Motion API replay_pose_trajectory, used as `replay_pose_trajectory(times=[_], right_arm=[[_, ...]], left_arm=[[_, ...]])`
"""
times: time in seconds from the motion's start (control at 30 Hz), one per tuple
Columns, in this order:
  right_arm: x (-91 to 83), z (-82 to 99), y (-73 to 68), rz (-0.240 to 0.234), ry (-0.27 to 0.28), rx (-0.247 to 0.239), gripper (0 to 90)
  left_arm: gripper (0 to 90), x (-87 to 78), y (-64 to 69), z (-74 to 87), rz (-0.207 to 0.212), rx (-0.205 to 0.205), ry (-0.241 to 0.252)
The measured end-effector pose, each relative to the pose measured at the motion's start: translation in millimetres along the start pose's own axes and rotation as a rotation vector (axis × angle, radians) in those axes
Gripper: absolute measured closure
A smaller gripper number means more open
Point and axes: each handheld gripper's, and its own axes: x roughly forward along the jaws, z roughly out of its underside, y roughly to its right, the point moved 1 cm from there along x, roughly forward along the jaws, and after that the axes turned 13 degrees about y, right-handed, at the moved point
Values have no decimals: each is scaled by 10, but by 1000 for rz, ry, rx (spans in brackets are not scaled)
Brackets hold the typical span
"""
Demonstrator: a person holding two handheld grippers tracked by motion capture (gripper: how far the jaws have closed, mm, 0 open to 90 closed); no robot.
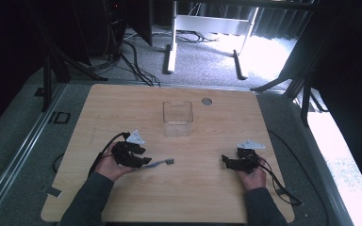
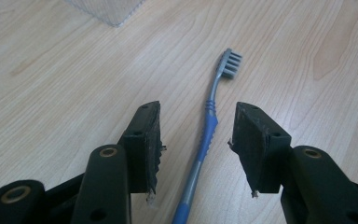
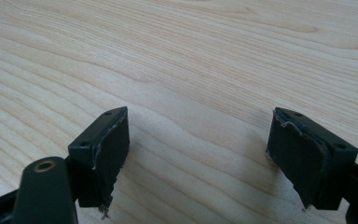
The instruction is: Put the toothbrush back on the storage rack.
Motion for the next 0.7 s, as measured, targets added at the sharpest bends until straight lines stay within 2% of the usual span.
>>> replay_pose_trajectory(times=[0.5, 0.6, 0.7], right_arm=[[0, 0, 0, 0, 0, 0, 205], [0, 0, 0, 0, 0, 0, 206], [0, 0, -1, 0, 0, 1, 205]], left_arm=[[554, 37, 23, -41, 35, 42, -54], [580, 59, 42, -51, 10, 54, -90], [603, 77, 70, -64, 9, 70, -118]])
